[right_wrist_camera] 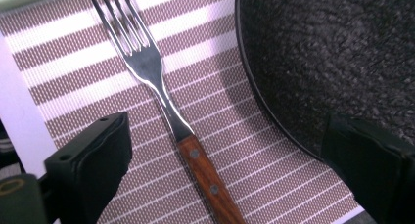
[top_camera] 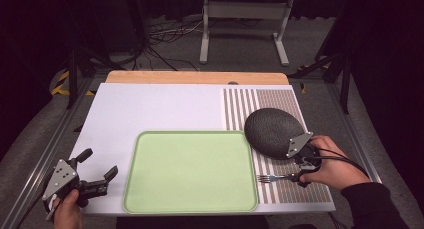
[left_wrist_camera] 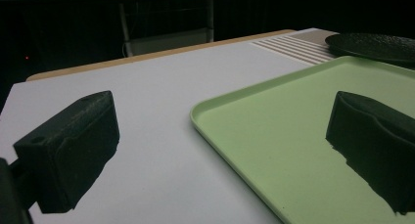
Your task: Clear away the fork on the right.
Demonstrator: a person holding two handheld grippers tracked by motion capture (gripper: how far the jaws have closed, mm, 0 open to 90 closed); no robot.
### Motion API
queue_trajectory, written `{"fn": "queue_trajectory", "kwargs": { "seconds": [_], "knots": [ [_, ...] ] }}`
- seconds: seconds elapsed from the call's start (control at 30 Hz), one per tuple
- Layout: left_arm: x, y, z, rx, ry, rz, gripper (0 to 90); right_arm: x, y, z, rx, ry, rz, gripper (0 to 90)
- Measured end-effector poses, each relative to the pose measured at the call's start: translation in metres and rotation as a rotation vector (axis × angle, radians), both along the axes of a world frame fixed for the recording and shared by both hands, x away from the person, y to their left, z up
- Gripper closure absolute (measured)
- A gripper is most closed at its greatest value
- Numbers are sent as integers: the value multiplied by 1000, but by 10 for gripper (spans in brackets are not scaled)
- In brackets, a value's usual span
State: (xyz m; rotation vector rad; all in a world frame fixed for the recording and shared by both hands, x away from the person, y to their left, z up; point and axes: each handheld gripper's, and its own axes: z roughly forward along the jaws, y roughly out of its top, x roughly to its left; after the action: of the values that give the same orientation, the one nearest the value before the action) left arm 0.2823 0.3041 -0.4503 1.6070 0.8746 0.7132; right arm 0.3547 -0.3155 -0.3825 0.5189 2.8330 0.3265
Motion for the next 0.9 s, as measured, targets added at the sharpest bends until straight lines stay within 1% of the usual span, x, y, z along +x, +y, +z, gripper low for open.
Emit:
{"fn": "queue_trajectory", "kwargs": {
  "seconds": [0.07, 0.13, 0.17, 0.2, 0.23, 0.3, 0.37, 0.43, 0.5, 0.6, 0.67, 0.7, 0.73, 0.83, 0.9],
  "knots": [
    [0, 0, 0, 0, 1, 0, 0, 1, 1, -1, -26, 21, -2, 96],
    [0, 0, 0, 2, 4, 0, 0, 1, 2, -2, -51, 29, 6, 91],
    [0, 0, 0, 2, 4, 1, 0, 1, 2, -3, -68, 41, 10, 91],
    [0, 0, 0, 2, 5, 1, 0, 1, 3, -5, -86, 48, 29, 91],
    [0, 0, 0, 2, 5, 1, 0, 1, 3, -6, -98, 54, 30, 91],
    [0, 0, 0, 1, 5, 3, 0, 1, 4, -8, -114, 67, 41, 96],
    [0, 0, 0, 2, 7, 4, 0, 2, 5, -10, -128, 80, 64, 108],
    [0, 0, 0, 7, 8, 2, 0, 2, 6, -11, -149, 91, 91, 140],
    [0, 0, 0, 6, 8, 3, 0, 2, 6, -11, -156, 99, 99, 142],
    [0, 0, -1, 7, 9, 3, 0, 3, 9, -13, -182, 121, 135, 165],
    [0, 0, -1, 7, 10, 3, 0, 3, 10, -14, -195, 133, 143, 205],
    [0, 0, -1, 7, 10, 3, 0, 3, 10, -14, -195, 133, 143, 205],
    [0, 0, -1, 7, 9, 3, 0, 3, 10, -15, -202, 143, 148, 220],
    [0, 0, -1, 6, 9, 4, 0, 4, 11, -18, -219, 159, 168, 293],
    [0, 0, -1, 6, 9, 4, 0, 5, 11, -18, -231, 164, 175, 363]
  ]
}}
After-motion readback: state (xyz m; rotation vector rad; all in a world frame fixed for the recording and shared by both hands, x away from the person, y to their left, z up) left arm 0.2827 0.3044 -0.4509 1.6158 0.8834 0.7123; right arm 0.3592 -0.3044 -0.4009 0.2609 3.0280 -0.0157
